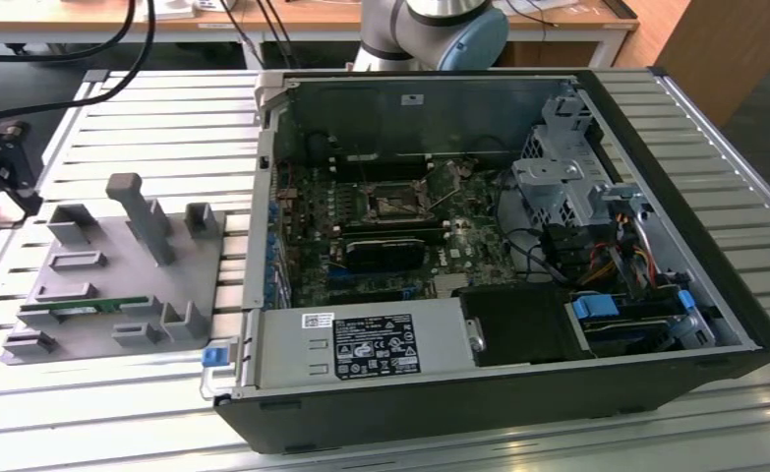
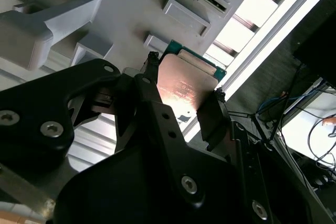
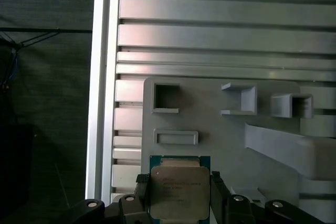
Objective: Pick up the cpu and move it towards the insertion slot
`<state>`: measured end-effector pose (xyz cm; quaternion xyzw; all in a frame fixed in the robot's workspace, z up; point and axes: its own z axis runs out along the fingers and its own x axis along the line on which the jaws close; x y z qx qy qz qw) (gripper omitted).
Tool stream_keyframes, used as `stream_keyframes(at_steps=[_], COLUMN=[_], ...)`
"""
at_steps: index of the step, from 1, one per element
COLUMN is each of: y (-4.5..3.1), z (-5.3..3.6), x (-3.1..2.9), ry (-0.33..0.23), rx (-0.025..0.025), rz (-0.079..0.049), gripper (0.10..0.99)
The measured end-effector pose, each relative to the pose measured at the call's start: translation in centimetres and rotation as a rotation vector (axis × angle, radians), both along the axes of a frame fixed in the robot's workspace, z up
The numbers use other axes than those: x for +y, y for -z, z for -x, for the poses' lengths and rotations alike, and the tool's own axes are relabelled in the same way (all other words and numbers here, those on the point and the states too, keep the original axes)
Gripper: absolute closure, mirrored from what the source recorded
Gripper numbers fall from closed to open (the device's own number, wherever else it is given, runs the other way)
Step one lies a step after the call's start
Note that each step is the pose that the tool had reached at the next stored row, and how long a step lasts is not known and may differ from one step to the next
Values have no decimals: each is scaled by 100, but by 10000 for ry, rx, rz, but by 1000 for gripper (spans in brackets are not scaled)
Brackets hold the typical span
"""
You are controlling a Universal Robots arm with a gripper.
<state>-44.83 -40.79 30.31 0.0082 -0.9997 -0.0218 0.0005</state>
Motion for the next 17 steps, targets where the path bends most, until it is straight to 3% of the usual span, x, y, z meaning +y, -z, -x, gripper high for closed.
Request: stream_keyframes(at_steps=[17], y=[-243], z=[0], x=[2], ry=[1], rx=[0], rz=[0], gripper=[545])
